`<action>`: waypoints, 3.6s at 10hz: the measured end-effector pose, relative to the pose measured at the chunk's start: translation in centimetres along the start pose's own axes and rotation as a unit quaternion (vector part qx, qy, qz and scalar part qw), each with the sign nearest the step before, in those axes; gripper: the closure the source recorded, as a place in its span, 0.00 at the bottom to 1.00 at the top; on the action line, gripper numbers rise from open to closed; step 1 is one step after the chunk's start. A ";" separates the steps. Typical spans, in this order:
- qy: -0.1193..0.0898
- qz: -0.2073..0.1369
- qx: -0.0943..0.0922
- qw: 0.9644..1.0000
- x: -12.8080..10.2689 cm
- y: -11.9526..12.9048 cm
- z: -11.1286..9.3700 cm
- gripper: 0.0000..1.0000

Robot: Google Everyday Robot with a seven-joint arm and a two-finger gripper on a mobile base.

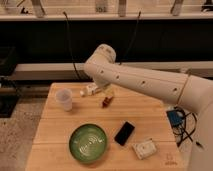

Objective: Place the ceramic cup in the ceramic bowl

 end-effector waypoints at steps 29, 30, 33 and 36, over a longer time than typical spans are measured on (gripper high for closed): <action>-0.123 -0.231 0.028 0.965 -11.7 -7.4 6.0 0.20; -0.131 -0.241 0.022 0.961 -12.5 -7.2 7.1 0.20; -0.142 -0.263 0.011 0.954 -13.6 -6.9 8.6 0.20; -0.153 -0.281 -0.003 0.947 -14.4 -6.5 10.3 0.20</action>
